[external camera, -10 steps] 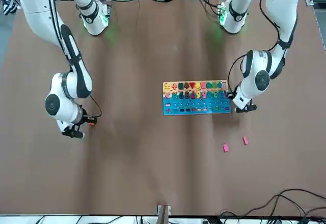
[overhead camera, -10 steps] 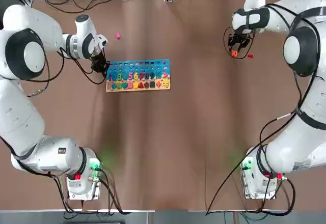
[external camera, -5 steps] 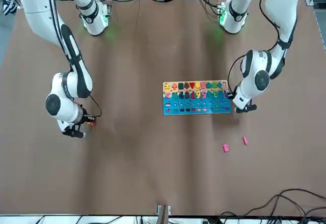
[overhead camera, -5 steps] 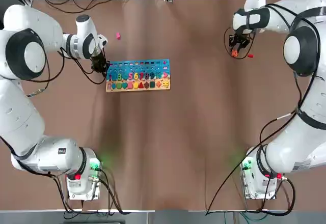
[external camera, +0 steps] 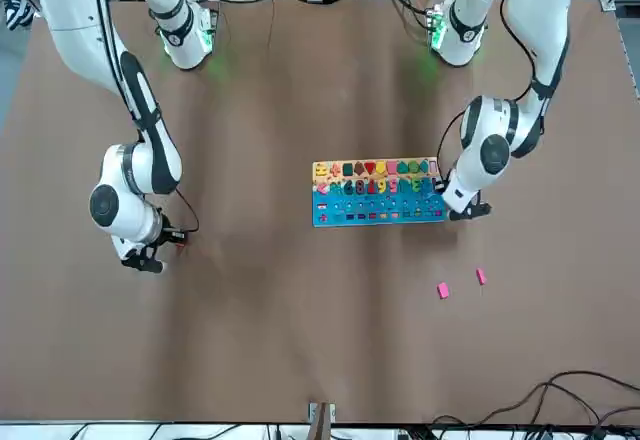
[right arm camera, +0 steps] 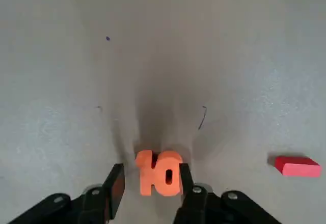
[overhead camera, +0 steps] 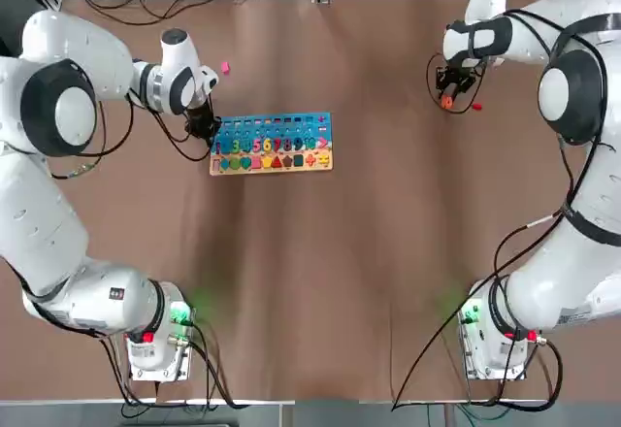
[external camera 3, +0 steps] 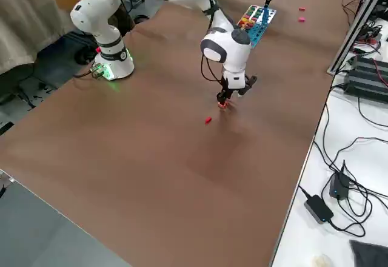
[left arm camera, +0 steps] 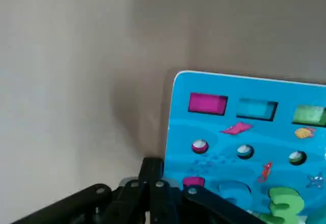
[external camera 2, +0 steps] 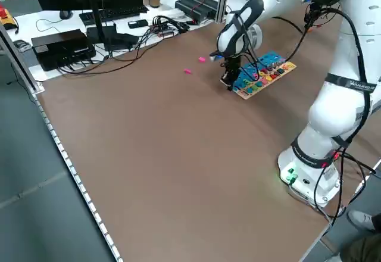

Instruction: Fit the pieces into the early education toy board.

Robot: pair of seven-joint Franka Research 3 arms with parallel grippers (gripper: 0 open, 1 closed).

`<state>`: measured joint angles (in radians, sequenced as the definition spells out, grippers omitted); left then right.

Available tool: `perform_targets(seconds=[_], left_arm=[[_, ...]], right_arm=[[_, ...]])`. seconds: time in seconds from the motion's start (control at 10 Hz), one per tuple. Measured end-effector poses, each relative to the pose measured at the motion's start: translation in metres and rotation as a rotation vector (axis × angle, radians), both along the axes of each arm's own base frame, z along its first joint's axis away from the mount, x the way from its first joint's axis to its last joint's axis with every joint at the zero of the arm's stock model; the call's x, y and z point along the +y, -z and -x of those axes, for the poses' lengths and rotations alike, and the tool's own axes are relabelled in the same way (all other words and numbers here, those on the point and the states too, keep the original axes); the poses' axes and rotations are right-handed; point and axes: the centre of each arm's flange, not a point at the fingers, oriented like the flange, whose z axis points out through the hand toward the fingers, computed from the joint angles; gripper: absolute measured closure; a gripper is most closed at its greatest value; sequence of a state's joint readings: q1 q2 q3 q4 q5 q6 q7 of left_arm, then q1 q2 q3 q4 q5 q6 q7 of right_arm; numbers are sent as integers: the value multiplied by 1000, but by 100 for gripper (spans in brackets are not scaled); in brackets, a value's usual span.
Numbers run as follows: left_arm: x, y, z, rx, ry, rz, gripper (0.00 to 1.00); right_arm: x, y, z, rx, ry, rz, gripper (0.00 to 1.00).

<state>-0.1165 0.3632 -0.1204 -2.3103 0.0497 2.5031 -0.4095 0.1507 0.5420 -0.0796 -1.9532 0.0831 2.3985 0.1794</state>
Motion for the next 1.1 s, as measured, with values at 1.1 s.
perform_targets(seconds=[1.1], left_arm=[[-147,-1,-6,-71,31,20,99]], right_arm=[[-6,13,5,29,12,5,46]])
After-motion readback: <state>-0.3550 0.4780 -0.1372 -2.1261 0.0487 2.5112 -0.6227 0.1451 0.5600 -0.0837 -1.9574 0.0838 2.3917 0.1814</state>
